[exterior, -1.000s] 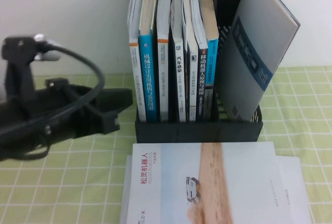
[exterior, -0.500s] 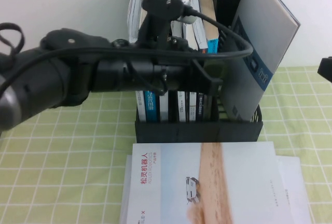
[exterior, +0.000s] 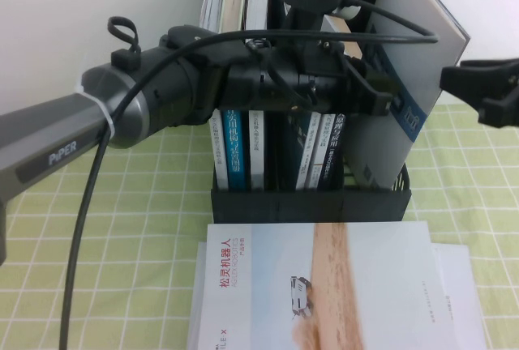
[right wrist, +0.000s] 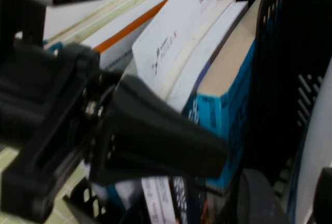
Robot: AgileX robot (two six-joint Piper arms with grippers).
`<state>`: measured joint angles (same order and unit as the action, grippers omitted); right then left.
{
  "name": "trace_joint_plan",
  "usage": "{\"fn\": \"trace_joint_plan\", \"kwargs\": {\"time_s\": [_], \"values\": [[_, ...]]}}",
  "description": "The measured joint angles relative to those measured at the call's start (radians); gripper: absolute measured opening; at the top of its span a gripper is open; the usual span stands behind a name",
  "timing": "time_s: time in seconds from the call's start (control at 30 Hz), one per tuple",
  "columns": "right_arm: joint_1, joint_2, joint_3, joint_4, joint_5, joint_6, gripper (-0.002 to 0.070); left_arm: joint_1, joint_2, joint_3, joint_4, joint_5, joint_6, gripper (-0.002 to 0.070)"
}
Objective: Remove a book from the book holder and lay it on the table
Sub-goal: Hold the bookshelf
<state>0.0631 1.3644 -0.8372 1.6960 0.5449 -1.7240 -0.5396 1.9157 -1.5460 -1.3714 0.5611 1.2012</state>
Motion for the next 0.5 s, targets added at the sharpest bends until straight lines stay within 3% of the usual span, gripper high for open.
{"fn": "trace_joint_plan", "kwargs": {"time_s": [0.5], "values": [[0.000, 0.051, -0.067, 0.007, -0.041, -0.008, 0.0243, -0.001, 0.018, -0.030, 0.000, -0.010, 0.002, -0.0003]]}}
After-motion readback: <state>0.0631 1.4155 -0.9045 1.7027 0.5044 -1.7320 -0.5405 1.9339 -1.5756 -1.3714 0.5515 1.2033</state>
